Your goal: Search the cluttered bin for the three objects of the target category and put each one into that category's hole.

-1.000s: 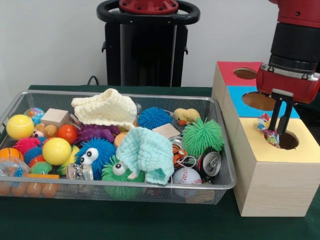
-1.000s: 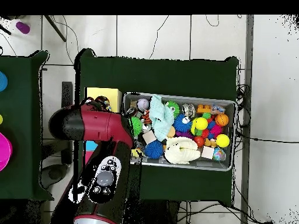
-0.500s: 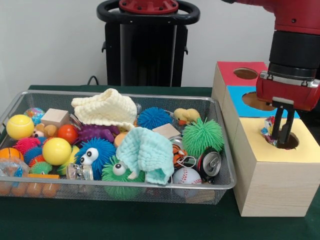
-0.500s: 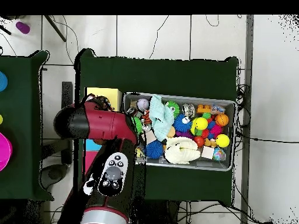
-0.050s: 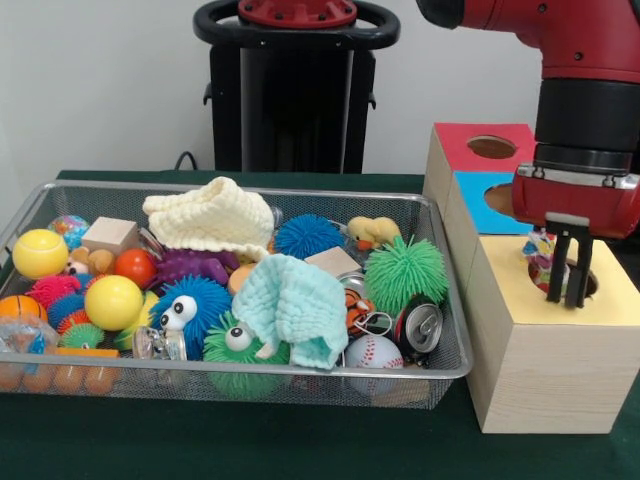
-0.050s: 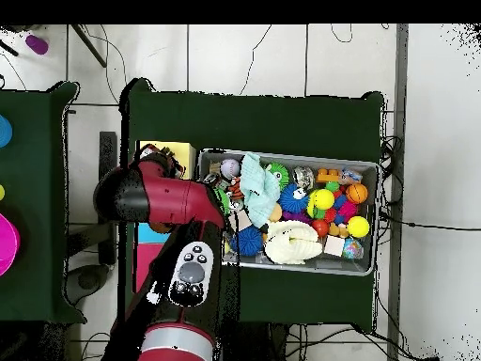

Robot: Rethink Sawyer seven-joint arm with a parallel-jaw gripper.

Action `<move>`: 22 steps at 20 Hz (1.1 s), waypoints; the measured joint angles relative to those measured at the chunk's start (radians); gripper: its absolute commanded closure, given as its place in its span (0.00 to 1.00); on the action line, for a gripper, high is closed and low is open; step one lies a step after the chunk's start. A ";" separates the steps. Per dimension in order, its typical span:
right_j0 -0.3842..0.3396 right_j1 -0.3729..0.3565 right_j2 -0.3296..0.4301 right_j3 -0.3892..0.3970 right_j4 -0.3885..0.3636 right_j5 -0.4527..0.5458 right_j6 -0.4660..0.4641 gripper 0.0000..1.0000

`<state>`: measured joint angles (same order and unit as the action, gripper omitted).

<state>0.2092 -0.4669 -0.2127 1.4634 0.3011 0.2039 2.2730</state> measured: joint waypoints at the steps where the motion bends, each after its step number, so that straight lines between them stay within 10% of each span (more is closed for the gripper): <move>1: -0.001 0.000 0.001 0.000 0.000 -0.001 0.000 1.00; 22: 0.038 -0.020 -0.036 -0.001 -0.002 0.122 0.000 1.00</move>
<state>0.2473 -0.4870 -0.2491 1.4625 0.2994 0.3259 2.2730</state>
